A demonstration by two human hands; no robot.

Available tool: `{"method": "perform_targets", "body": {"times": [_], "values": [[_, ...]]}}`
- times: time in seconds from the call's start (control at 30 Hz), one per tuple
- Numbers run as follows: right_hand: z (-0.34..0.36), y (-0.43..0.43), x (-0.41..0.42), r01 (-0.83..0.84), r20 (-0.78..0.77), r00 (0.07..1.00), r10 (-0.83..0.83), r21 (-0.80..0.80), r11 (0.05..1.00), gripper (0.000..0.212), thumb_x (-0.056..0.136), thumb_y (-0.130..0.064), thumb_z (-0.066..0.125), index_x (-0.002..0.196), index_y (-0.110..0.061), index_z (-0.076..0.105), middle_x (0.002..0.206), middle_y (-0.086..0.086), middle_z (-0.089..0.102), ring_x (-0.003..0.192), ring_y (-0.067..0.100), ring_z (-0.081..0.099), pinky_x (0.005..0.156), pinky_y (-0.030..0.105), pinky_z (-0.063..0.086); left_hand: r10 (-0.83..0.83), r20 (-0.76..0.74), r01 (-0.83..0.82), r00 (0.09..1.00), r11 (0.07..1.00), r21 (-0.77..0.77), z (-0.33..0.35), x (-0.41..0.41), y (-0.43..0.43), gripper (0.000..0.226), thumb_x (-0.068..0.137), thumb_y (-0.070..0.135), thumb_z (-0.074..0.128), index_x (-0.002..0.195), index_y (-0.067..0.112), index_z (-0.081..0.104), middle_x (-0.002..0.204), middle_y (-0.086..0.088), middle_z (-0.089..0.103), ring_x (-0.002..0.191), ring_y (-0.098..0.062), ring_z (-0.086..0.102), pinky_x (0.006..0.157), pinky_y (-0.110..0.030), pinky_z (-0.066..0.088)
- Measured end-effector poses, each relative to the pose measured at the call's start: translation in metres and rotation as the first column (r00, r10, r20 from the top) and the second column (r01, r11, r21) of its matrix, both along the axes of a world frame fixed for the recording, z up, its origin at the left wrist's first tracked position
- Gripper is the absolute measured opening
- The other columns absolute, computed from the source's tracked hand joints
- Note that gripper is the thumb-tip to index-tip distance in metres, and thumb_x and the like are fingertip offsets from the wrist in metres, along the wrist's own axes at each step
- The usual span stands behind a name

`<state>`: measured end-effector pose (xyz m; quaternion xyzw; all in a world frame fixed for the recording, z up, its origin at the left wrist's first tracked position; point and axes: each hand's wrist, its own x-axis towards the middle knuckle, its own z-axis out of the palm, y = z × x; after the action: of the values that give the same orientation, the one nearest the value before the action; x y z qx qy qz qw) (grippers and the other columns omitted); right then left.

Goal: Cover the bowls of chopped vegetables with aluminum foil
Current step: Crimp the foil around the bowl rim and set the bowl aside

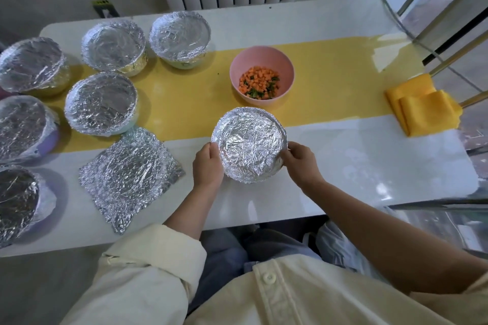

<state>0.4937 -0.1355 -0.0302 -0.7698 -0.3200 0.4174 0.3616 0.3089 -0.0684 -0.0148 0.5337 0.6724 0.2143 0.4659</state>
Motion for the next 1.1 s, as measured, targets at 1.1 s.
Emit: {"method": "perform_targets", "body": {"times": [1.1], "values": [[-0.009, 0.064, 0.132, 0.786, -0.295, 0.579, -0.76, -0.046, 0.616, 0.023, 0.098, -0.021, 0.049, 0.102, -0.001, 0.061, 0.108, 0.019, 0.064, 0.096, 0.032, 0.067, 0.069, 0.039, 0.061, 0.255, 0.161, -0.188, 0.953, 0.92, -0.345, 0.003, 0.102, 0.15, 0.02, 0.091, -0.005, 0.045, 0.105, 0.0, 0.059, 0.092, -0.014, 0.064, 0.068, -0.032, 0.066, 0.051, -0.036, 0.06]]}}
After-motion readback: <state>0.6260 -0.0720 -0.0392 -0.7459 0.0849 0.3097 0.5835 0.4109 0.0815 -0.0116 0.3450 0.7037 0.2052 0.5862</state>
